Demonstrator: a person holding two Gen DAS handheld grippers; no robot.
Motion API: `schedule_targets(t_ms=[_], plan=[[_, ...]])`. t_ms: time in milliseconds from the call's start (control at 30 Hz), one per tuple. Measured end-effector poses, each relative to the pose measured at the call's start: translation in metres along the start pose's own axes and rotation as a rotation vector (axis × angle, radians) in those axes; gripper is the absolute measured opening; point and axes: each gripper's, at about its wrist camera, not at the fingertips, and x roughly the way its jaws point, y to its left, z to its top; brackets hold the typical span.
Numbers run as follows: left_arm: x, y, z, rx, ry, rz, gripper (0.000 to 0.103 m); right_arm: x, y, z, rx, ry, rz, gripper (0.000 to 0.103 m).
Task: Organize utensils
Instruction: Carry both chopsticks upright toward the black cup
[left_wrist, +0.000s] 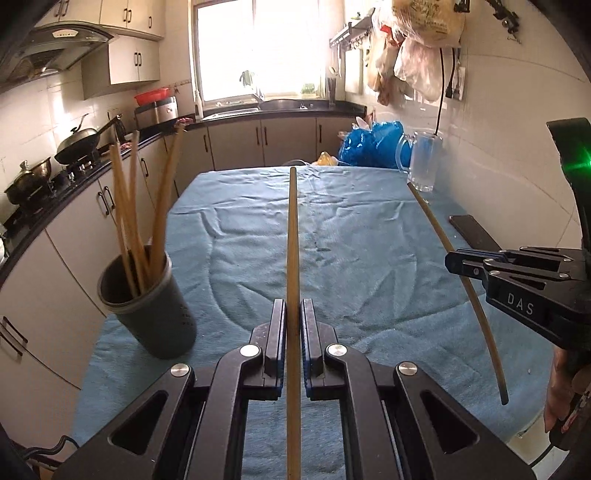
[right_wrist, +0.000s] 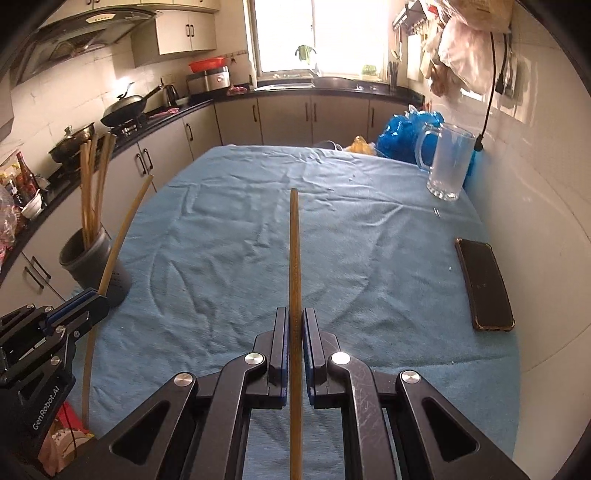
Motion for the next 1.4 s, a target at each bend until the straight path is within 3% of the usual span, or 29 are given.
schedule_targets(t_ms=[733, 1000, 1400], plan=[[-0.036, 0.022, -0.007, -0.071, -0.085, -0.003, 0.007, -0.022, 0.039, 0.01, -0.028, -0.107, 0.066, 0.008], [-0.055, 0.024, -0.009, -0.089, -0.144, -0.008, 0.007, -0.03, 0.042, 0.009, 0.002, -0.149, 0.111, 0.008], [-0.066, 0.034, -0.014, -0.135, -0.159, -0.002, 0.007, -0.033, 0.034, -0.002, 0.122, -0.19, 0.201, 0.008]])
